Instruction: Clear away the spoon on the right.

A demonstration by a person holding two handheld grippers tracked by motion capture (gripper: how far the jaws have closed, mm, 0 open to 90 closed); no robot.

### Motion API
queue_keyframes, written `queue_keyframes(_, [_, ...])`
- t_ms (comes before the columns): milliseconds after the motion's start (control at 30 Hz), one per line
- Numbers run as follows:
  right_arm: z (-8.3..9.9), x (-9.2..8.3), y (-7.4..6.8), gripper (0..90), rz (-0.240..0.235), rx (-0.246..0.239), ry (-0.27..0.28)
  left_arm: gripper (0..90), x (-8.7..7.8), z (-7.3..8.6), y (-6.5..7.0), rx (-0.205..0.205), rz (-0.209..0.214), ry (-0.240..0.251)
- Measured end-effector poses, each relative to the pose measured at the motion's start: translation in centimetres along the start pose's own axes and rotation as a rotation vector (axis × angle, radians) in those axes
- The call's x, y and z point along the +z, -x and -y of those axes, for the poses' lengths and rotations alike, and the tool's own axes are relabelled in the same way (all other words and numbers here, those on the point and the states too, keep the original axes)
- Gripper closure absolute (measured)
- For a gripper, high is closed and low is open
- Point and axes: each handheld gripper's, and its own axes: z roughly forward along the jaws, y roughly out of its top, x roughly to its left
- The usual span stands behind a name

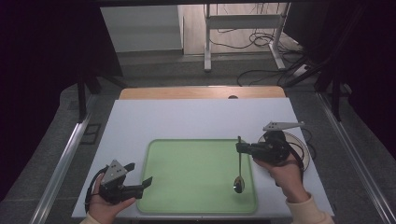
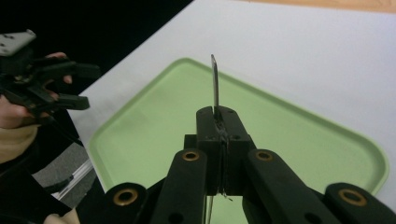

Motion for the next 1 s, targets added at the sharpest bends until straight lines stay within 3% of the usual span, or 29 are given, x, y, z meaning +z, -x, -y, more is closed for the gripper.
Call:
queue_keyframes(400, [1.4,3.0,1.4,87.9,0.046,0.029,-0.108,17.3,0.0,0.0,0.0,0.002,0.002,-0.002])
queue_keyframes(567, [1.6,3.5,1.6,87.9,0.054,0.037,-0.121,17.3,0.0,0.0,0.0,0.003,0.003,-0.001])
queue_keyframes(733, [1.9,4.2,2.2,86.4,0.089,0.060,-0.142,17.3,0.1,0.0,0.0,0.006,0.004,-0.004])
queue_keyframes(1000, [2.5,7.1,3.5,82.5,0.156,0.104,-0.232,17.3,0.2,0.0,0.1,0.008,0.008,-0.007])
